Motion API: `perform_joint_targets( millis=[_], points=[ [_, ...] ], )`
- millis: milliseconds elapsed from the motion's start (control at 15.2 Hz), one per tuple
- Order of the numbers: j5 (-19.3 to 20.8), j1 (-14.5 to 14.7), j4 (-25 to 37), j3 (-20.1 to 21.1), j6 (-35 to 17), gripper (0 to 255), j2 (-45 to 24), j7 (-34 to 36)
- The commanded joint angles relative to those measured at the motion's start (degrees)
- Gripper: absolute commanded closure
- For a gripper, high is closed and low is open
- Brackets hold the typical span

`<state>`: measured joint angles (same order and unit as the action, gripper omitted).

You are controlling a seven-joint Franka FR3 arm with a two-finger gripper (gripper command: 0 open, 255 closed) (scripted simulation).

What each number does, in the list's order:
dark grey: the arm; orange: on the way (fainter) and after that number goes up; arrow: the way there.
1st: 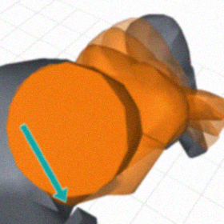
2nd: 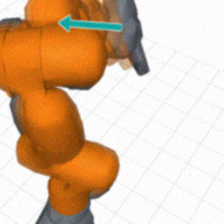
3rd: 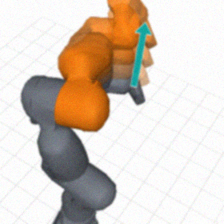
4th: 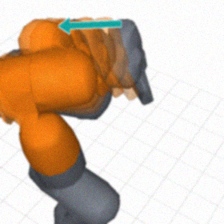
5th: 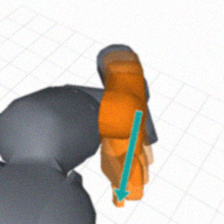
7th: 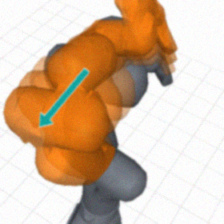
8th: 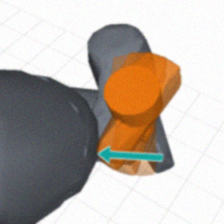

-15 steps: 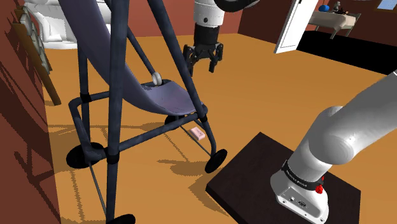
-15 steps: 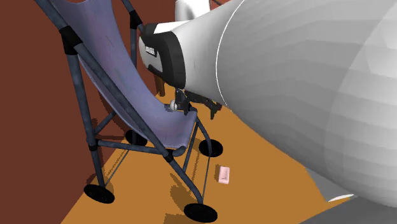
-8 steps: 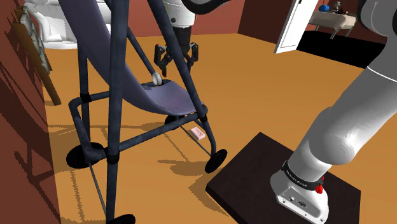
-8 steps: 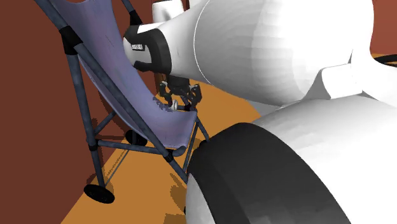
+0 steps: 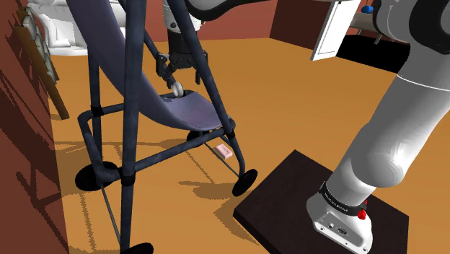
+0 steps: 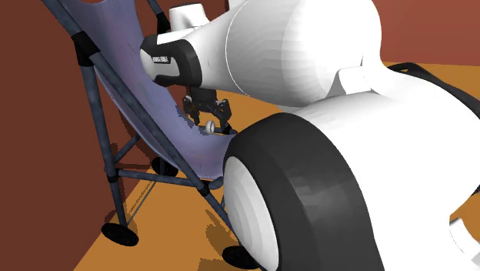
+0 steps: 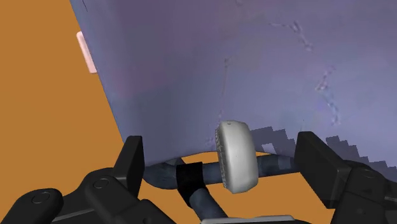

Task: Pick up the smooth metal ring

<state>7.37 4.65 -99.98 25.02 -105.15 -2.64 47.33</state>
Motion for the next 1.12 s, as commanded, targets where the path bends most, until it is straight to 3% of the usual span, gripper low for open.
perform_joint_targets(
  millis=[0, 264, 330, 858, 1056],
  points=[
    [0.1, 0.2, -1.9, 0.2, -3.7, 0, -1.5, 0.4],
    [0.3, 0.3, -3.7, 0.1, -5.7, 0, -1.8, 0.6],
    [-0.2, 0.1, -3.7, -0.1, -5.0, 255, -0.9, 0.1],
    [-0.9, -0.1, -5.5, -0.2, -5.5, 255, 0.5, -0.3],
    [0.1, 0.3, -2.3, 0.1, -4.2, 255, -1.6, 0.4]
  ],
)
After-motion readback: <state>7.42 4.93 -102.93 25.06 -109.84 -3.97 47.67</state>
